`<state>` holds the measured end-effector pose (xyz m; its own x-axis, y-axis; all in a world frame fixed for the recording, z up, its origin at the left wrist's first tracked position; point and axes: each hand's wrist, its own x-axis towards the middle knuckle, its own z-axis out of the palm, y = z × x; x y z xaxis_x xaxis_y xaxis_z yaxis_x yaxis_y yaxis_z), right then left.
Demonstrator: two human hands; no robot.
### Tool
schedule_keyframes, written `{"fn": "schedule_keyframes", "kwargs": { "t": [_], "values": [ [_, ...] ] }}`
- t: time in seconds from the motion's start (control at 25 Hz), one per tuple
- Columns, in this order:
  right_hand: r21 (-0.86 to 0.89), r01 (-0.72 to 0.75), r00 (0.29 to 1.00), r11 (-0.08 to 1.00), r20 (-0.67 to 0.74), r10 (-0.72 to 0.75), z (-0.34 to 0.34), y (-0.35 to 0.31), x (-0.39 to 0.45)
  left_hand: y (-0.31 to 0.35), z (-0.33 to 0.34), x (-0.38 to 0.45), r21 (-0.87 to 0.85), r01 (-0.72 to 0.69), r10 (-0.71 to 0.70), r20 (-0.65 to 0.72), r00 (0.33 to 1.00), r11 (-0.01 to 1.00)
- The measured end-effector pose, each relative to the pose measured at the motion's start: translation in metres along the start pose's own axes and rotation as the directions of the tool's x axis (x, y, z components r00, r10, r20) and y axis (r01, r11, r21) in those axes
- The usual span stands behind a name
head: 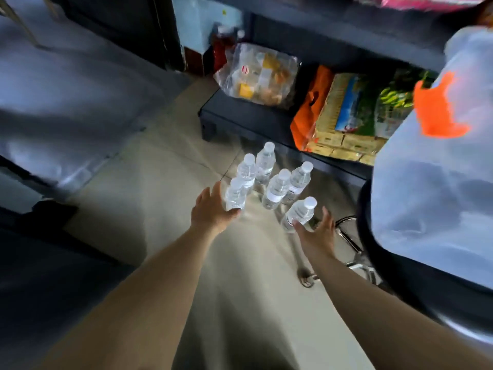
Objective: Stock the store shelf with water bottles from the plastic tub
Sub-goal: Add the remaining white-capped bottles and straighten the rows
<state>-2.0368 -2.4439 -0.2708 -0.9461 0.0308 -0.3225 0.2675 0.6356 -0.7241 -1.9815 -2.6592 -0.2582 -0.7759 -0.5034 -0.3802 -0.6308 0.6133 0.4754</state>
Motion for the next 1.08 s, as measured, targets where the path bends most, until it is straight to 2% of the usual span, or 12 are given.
{"fn": "schedule_keyframes", "kwargs": {
  "t": [0.16,0.28,0.36,0.48,0.64,0.72,0.88,0.96,1.08],
  "values": [
    [0.029,0.018,0.993,0.999,-0.116,-0.015,0.054,0.057,0.065,-0.024,0.059,0.074,-0.101,-0.076,0.069,-0.071,0.995,0.992],
    [0.189,0.033,0.980,0.981,-0.200,0.006,0.080,0.075,0.103,-0.028,0.084,0.117,-0.372,-0.131,0.108,-0.082,0.991,0.919],
    [0.250,0.038,0.973,0.968,-0.229,0.020,0.091,0.082,0.121,-0.028,0.092,0.132,-0.462,-0.113,0.099,-0.056,0.994,0.880],
    [0.215,0.048,0.974,0.975,-0.225,0.002,0.088,0.083,0.125,-0.027,0.095,0.133,-0.458,-0.110,0.075,-0.096,0.993,0.882],
    [0.176,0.073,0.983,0.982,-0.180,-0.041,0.072,0.067,0.095,-0.024,0.082,0.086,-0.540,-0.093,0.003,-0.166,0.986,0.836],
    [0.178,0.068,0.987,0.982,-0.158,-0.039,0.058,0.042,0.063,-0.015,0.058,0.057,-0.590,-0.070,-0.052,-0.187,0.981,0.805],
    [0.247,0.087,0.991,0.965,-0.117,-0.059,0.003,-0.051,-0.014,0.029,-0.033,-0.009,-0.539,-0.080,-0.061,-0.239,0.969,0.839],
    [0.240,0.113,0.990,0.964,-0.110,-0.089,-0.036,-0.120,-0.047,0.067,-0.097,-0.038,-0.535,-0.083,-0.055,-0.237,0.970,0.841],
    [0.251,0.238,0.970,0.938,-0.116,-0.215,-0.112,-0.235,-0.091,0.144,-0.219,-0.087,-0.447,-0.113,0.009,-0.227,0.974,0.887]
  ]
}}
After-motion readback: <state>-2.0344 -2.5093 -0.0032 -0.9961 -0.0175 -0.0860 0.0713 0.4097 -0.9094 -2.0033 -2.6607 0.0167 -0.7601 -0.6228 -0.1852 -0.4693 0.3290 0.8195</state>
